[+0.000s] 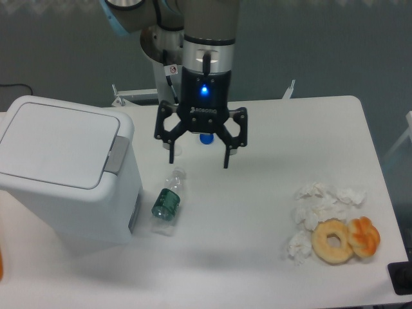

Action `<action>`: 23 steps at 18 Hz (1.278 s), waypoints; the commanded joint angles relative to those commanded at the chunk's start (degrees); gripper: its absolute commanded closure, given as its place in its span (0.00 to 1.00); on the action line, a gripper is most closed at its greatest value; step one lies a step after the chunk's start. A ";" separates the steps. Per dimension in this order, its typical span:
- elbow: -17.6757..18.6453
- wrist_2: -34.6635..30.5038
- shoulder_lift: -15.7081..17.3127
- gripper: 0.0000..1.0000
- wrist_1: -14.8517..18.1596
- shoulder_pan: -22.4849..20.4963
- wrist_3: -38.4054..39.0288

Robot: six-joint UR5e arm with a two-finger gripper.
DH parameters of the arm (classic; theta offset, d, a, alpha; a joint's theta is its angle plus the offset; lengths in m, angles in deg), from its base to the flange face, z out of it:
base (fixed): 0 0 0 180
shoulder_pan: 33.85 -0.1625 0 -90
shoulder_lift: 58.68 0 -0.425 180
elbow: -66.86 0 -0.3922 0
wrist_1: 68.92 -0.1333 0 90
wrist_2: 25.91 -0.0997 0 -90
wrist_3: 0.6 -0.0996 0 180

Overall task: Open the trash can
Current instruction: 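Move the open gripper toward the trash can lid's front edge, then lower the gripper onto the lid edge and push it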

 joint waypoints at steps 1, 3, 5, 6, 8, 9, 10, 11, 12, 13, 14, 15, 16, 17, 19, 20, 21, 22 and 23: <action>0.44 0.70 0.09 0.00 0.00 0.18 0.53; 0.79 2.80 0.26 0.00 0.00 0.18 1.50; 1.84 3.25 0.61 0.00 0.09 0.18 2.55; 2.46 3.60 0.70 0.00 0.09 0.27 2.64; 2.99 4.22 0.88 0.00 0.09 0.44 2.64; 2.99 4.31 0.79 0.00 0.09 0.62 2.64; 3.08 4.22 0.88 0.00 0.17 0.71 2.64; 3.08 4.31 0.88 0.00 0.26 0.71 2.64; 3.08 4.31 0.88 0.00 0.35 0.79 2.64; 3.08 4.40 0.79 0.00 0.35 1.06 2.64; 3.08 4.48 0.79 0.00 0.35 1.06 2.64; 3.08 4.66 0.79 0.00 0.35 1.06 2.64; 3.08 4.75 0.79 0.00 0.35 1.06 2.64; 3.08 4.75 0.79 0.00 0.35 1.15 2.64; 3.08 4.84 0.79 0.00 0.44 1.23 2.64; 3.08 4.84 0.79 0.00 0.44 1.23 2.64; 3.08 4.75 0.79 0.00 0.53 1.41 2.64; 3.08 4.75 0.79 0.00 0.44 1.85 2.64; 3.08 4.75 0.79 0.00 0.44 2.02 2.64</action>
